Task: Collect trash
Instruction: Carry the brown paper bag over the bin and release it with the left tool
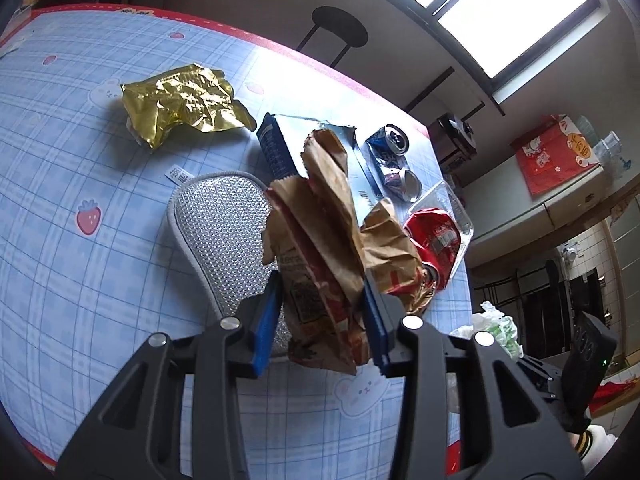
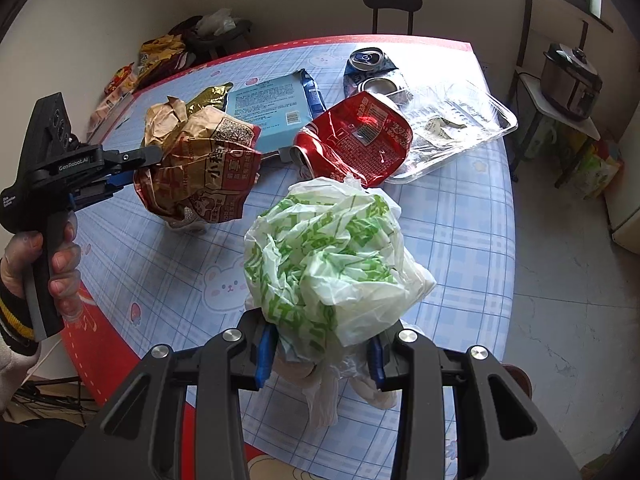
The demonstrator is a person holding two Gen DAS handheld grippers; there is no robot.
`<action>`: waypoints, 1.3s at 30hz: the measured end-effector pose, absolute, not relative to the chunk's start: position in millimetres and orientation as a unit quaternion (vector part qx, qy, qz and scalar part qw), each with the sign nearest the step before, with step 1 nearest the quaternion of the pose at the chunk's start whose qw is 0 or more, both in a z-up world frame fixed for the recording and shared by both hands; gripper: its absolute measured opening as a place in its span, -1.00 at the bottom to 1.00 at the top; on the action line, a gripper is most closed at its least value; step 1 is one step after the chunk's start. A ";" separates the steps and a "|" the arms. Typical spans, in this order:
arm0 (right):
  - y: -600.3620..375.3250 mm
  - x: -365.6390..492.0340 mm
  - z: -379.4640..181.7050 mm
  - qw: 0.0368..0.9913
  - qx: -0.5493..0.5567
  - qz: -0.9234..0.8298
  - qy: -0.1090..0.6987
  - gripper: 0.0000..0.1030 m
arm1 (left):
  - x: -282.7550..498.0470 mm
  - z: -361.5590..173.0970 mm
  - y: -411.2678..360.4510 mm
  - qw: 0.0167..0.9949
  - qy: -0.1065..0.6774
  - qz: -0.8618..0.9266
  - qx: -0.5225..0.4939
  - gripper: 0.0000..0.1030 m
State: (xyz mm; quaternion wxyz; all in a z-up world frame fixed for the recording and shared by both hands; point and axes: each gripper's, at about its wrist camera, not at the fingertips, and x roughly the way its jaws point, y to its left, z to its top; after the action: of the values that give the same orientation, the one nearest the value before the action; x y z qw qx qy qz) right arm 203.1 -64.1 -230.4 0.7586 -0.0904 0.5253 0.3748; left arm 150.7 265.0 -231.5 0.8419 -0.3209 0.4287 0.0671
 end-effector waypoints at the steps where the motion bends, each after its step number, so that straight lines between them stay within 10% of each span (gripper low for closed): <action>1: -65.9 202.4 -229.3 0.759 -0.086 0.375 0.525 -0.30 | 147.6 -226.3 264.0 0.844 0.430 0.068 -0.315 -0.22; 23: -229.1 198.3 -201.6 0.830 0.022 0.269 0.488 -0.30 | 180.7 -132.8 102.5 0.891 0.429 -0.043 -0.146 -0.21; 39: -464.0 166.4 -212.9 0.870 0.111 0.052 0.478 -0.30 | 253.2 -211.2 -168.0 0.826 0.510 -0.239 -0.020 -0.20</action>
State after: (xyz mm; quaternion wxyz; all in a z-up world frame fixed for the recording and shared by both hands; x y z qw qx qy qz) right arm 166.4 -464.0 -212.9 0.8697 0.1111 0.4781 0.0517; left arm 253.2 -168.0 -211.2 0.8260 -0.0200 0.5099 -0.2394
